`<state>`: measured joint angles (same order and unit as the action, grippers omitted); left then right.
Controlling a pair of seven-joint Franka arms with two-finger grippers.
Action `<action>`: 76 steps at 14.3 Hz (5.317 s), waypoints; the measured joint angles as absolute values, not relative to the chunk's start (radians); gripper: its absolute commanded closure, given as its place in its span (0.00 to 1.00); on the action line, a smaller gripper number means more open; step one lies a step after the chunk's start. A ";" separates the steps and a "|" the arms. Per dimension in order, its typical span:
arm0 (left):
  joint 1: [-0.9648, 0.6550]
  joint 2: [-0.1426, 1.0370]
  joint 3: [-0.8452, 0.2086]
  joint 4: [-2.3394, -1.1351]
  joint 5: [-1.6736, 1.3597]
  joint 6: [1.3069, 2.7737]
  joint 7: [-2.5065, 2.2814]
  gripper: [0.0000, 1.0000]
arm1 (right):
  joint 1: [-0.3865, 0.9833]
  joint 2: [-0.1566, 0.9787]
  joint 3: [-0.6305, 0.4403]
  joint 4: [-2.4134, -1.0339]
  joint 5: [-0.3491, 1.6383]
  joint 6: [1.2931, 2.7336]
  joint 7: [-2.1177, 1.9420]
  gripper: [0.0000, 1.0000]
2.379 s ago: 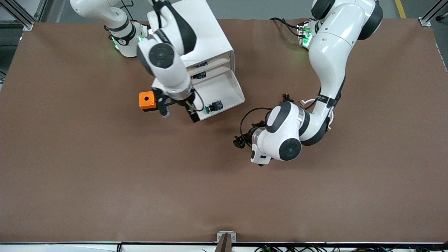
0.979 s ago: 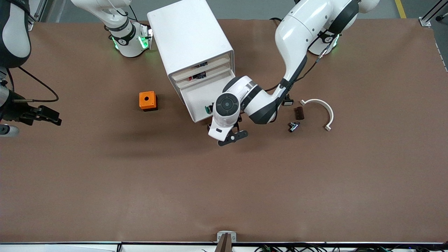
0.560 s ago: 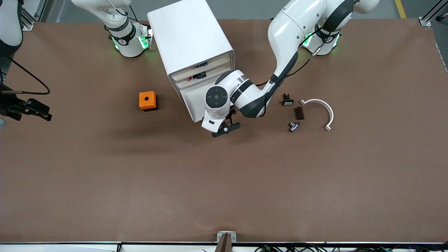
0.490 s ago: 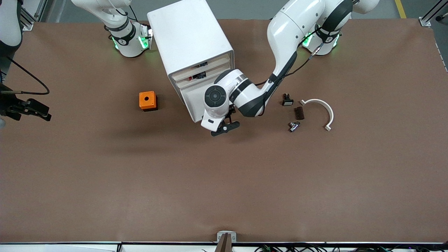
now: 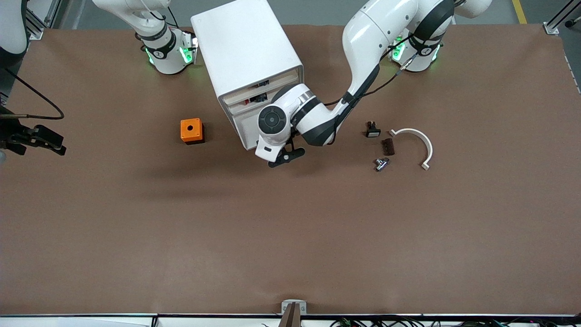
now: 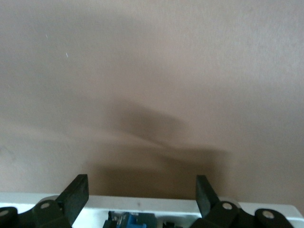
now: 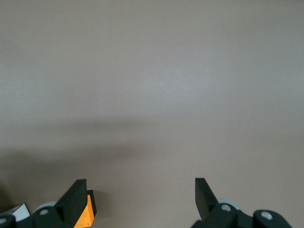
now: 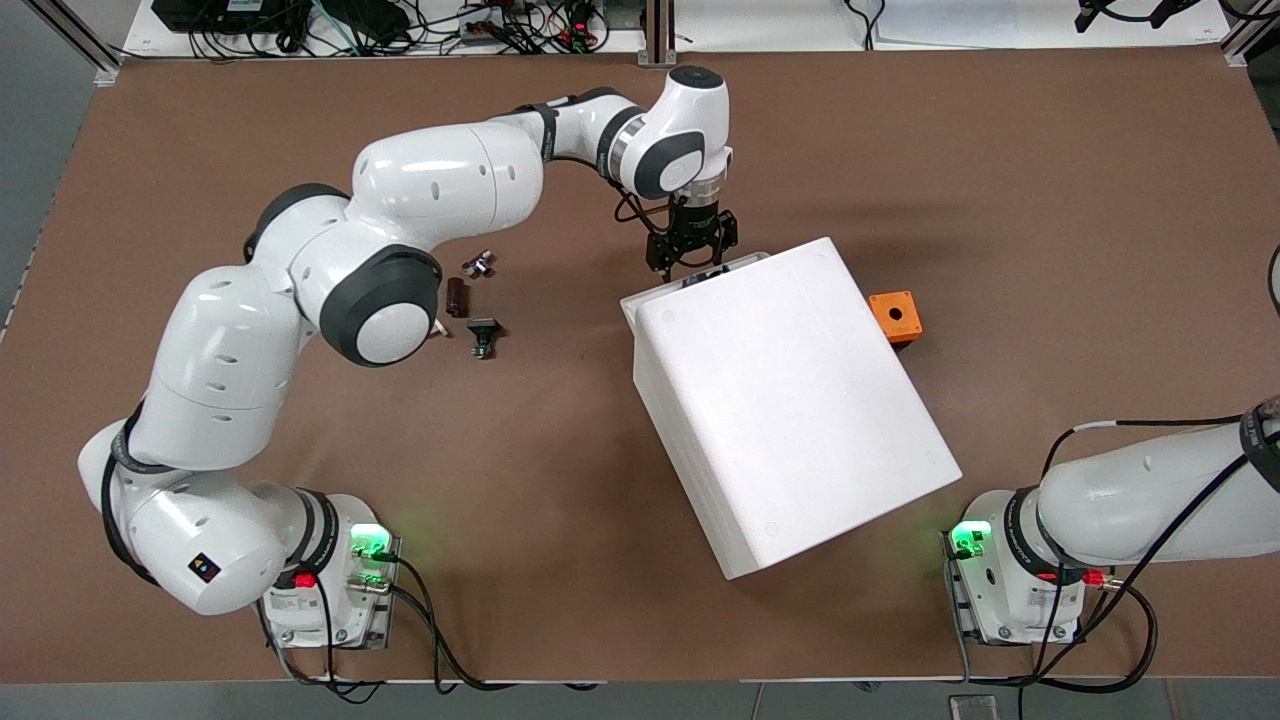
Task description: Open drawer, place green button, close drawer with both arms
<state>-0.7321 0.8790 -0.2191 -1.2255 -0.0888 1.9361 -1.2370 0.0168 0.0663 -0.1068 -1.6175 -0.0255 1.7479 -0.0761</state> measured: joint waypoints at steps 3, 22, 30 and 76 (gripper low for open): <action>-0.732 0.879 -0.220 -1.230 -0.154 1.930 -1.257 0.01 | 0.016 0.066 -0.109 -1.613 -0.027 1.749 -0.076 0.00; -0.726 0.891 -0.257 -1.292 -0.420 1.929 -1.309 0.00 | 0.007 0.066 -0.114 -1.581 -0.027 1.750 -0.076 0.00; -0.576 0.770 -0.253 -1.253 -0.214 1.891 -1.290 0.01 | -0.005 0.066 -0.114 -1.564 -0.027 1.751 -0.076 0.00; -0.089 -0.141 0.018 -1.742 0.021 1.647 0.003 0.00 | -0.009 0.067 -0.102 -1.557 -0.012 1.724 -0.076 0.00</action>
